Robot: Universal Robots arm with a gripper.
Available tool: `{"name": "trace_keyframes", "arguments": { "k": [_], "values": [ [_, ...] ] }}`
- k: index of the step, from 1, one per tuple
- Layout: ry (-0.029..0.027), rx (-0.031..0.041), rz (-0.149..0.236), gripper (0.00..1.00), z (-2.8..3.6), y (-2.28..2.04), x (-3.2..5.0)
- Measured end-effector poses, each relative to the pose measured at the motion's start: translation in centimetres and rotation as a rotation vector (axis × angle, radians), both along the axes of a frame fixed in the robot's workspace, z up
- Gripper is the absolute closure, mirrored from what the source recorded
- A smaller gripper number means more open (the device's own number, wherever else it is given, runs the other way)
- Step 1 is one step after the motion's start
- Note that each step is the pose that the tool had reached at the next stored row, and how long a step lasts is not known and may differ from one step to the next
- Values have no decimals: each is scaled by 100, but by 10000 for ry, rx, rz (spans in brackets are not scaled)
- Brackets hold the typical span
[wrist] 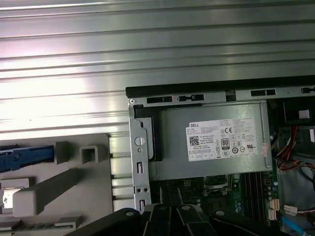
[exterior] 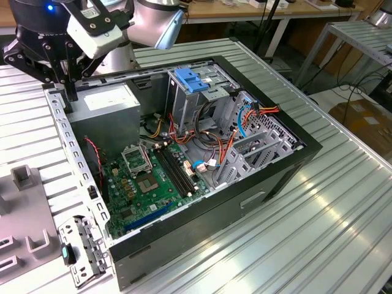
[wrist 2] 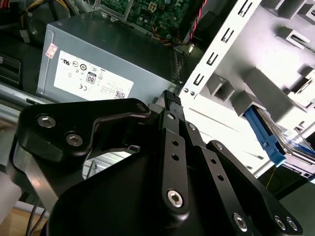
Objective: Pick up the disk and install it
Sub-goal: 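Reach for the disk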
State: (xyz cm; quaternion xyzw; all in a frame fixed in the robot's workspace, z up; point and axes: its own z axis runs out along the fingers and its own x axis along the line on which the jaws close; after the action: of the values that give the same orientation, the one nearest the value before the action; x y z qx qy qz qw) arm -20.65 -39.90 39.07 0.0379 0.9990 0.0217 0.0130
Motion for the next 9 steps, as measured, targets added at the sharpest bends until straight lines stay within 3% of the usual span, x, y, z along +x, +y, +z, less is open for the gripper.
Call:
{"name": "trace_keyframes", "arguments": {
  "k": [9],
  "values": [
    [-1,0,0,89,-5,0,-161]
  ]
}}
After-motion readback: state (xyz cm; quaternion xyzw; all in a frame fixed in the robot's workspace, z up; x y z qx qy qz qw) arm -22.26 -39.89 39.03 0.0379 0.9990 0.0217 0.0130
